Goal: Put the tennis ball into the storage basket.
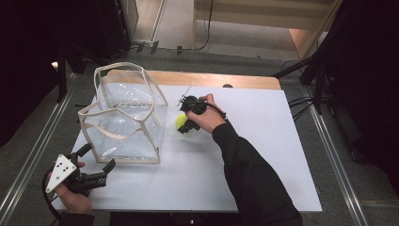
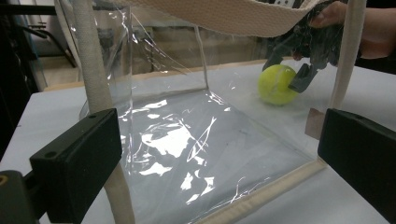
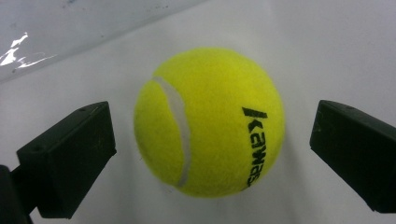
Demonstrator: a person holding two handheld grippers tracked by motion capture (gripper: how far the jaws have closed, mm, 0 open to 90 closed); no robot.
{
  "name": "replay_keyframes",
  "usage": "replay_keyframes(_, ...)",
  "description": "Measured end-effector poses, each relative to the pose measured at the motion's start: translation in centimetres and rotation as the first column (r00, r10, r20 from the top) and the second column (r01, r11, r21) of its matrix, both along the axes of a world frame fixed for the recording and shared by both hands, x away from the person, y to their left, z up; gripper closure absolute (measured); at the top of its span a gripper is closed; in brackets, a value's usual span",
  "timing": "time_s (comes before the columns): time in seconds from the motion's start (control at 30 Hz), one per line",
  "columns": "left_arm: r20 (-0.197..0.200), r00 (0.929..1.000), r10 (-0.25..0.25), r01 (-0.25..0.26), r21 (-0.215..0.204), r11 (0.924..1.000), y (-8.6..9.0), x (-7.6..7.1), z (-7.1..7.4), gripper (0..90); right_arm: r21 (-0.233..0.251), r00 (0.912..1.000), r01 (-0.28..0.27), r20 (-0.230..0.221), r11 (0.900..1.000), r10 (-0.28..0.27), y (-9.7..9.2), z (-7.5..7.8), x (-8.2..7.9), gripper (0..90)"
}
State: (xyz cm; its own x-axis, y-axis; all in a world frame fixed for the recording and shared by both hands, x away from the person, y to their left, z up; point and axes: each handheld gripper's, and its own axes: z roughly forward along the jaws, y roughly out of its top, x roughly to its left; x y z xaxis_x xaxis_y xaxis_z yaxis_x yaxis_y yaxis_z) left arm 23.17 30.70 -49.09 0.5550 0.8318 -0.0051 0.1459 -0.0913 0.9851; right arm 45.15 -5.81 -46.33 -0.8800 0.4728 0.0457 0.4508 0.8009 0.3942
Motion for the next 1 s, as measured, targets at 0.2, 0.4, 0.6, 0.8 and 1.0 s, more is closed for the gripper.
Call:
replay_keyframes(0.2,-0.002,1.0000,0.002,-0.002,-0.002,1.0000,0.0,0.0,0.0,0.0,-0.020,1.0000,-0.003,0.002,0.9998,0.003,0.4,-0.2,0.2,3.4)
replay_keyframes(0.4,-0.002,1.0000,0.001,-0.001,-0.001,1.0000,0.0,0.0,0.0,0.0,-0.040,0.9998,-0.008,-0.016,0.9992,0.008,0.9,-0.6,0.3,3.4)
replay_keyframes(0.6,-0.002,1.0000,0.002,-0.002,-0.003,1.0000,0.0,0.0,0.0,0.0,-0.057,0.9996,-0.019,-0.020,0.9982,0.018,1.0,-0.9,0.4,7.3)
replay_keyframes(0.8,-0.002,1.0000,0.001,-0.001,-0.004,1.0000,0.0,0.0,0.0,0.0,-0.075,0.9997,-0.011,-0.023,0.9971,0.009,1.2,-1.2,0.5,11.9)
replay_keyframes(1.0,-0.002,1.0000,0.001,-0.001,-0.004,1.0000,0.1,0.0,0.0,0.0,-0.073,0.9995,-0.019,-0.027,0.9972,0.017,1.3,-1.2,0.5,17.6)
